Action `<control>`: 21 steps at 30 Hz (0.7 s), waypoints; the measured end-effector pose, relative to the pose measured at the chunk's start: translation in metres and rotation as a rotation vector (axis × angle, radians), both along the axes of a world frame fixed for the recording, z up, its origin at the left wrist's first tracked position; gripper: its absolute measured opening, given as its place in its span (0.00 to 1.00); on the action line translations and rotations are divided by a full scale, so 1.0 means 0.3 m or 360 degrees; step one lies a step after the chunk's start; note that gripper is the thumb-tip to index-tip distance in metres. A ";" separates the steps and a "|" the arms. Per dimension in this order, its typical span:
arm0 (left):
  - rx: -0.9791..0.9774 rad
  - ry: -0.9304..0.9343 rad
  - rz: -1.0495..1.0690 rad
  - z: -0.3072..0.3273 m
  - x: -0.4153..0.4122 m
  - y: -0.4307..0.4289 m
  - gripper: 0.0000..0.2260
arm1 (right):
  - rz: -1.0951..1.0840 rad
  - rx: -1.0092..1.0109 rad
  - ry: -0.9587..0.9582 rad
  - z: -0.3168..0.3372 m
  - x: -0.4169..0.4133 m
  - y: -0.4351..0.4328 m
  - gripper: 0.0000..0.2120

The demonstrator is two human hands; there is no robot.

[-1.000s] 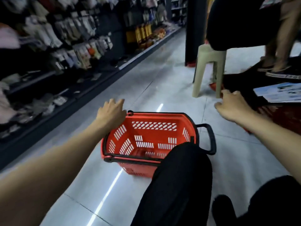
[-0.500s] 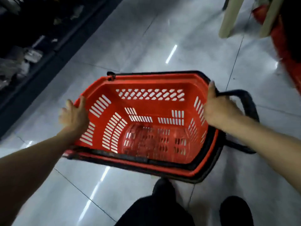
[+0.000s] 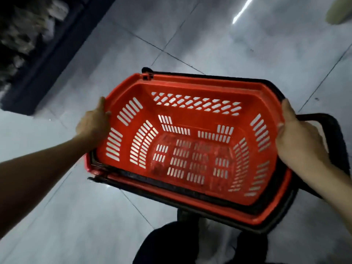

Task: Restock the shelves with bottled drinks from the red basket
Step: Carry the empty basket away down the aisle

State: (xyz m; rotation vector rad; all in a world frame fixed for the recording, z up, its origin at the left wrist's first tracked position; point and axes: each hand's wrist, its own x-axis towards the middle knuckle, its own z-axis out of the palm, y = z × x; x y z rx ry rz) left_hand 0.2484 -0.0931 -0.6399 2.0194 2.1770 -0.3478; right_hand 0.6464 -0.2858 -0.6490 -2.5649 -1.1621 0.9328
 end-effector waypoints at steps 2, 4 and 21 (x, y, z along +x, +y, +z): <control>-0.0027 -0.0026 0.0093 0.191 -0.025 -0.062 0.23 | 0.0028 0.0021 0.0015 0.175 -0.010 -0.005 0.31; -0.0046 0.0000 0.0157 0.404 -0.057 -0.094 0.24 | 0.0073 0.0043 0.0036 0.371 -0.006 0.019 0.30; 0.0672 -0.0285 0.0892 2.029 -0.622 -0.395 0.24 | 0.1116 0.0917 -0.0284 2.074 -0.445 0.600 0.27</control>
